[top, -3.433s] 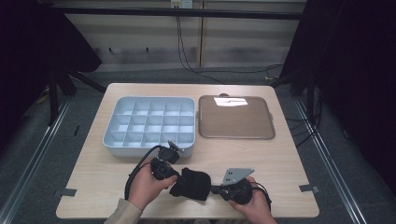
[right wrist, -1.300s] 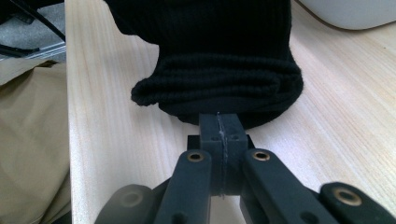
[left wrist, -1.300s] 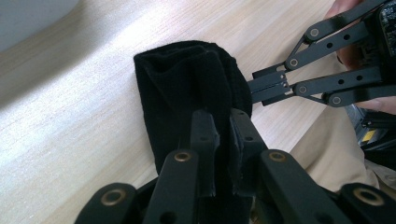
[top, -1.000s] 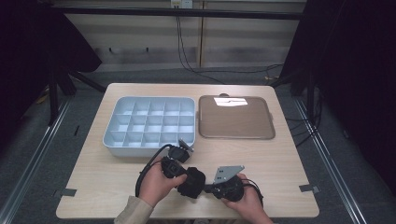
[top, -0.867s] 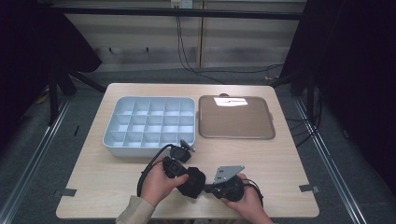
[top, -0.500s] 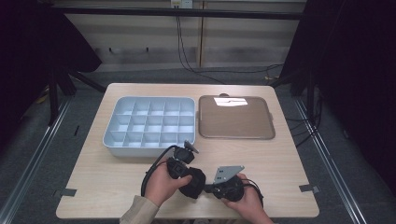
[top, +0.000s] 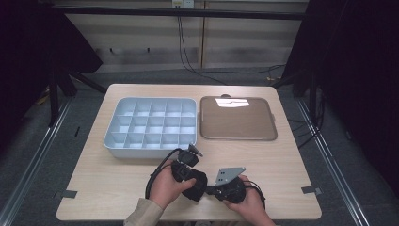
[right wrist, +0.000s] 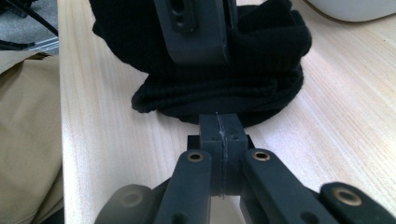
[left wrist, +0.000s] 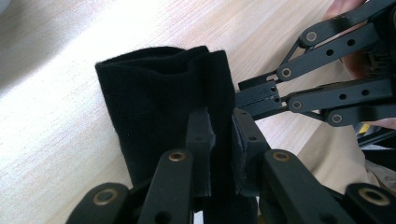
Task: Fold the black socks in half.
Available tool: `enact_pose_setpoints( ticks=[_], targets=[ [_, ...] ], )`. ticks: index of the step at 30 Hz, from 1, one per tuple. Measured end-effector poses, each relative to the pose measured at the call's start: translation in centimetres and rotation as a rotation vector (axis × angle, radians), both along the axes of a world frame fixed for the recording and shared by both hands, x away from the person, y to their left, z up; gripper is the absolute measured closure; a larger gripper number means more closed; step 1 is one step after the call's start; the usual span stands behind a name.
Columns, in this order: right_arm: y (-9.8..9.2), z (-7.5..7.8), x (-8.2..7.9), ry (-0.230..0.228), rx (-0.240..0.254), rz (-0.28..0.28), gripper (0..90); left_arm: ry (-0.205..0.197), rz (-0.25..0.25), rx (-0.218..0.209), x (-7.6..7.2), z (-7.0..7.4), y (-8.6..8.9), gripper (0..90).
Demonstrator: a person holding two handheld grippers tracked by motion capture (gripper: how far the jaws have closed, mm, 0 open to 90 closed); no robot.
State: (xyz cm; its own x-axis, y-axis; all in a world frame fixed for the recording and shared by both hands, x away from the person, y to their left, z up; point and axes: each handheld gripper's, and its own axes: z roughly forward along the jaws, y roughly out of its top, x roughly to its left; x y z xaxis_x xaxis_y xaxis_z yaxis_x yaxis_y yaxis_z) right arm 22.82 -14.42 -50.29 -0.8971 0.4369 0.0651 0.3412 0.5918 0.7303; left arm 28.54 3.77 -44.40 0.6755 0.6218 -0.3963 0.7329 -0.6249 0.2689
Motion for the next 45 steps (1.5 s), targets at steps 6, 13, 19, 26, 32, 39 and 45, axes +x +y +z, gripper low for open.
enact_pose_setpoints(
  ticks=[6,13,19,26,32,39,45],
  targets=[
    [-0.1,0.0,0.0,0.000,0.002,-0.007,90.0,-0.019,0.004,0.028,0.1,-0.5,-0.2,79.2],
    [-0.3,0.0,0.0,0.002,-0.001,-0.007,90.0,-0.044,0.013,0.048,0.1,-0.9,-0.2,79.2],
    [-0.4,0.1,0.0,0.001,-0.004,-0.007,90.0,-0.058,0.032,0.052,-0.1,-1.0,-0.5,79.2],
    [-0.4,0.1,0.0,0.005,-0.003,-0.011,90.0,-0.046,0.011,0.029,0.0,-1.0,-0.1,74.9],
    [-0.5,0.1,0.0,0.005,-0.003,-0.007,90.0,-0.038,0.011,0.023,0.0,-0.5,0.1,71.3],
    [-0.5,0.0,0.1,0.007,0.003,-0.011,90.0,-0.039,0.022,-0.004,0.1,0.4,0.4,69.3],
    [-0.5,0.0,0.1,0.008,0.007,-0.014,90.0,-0.043,0.018,-0.015,0.2,1.1,0.5,68.0]
  ],
)
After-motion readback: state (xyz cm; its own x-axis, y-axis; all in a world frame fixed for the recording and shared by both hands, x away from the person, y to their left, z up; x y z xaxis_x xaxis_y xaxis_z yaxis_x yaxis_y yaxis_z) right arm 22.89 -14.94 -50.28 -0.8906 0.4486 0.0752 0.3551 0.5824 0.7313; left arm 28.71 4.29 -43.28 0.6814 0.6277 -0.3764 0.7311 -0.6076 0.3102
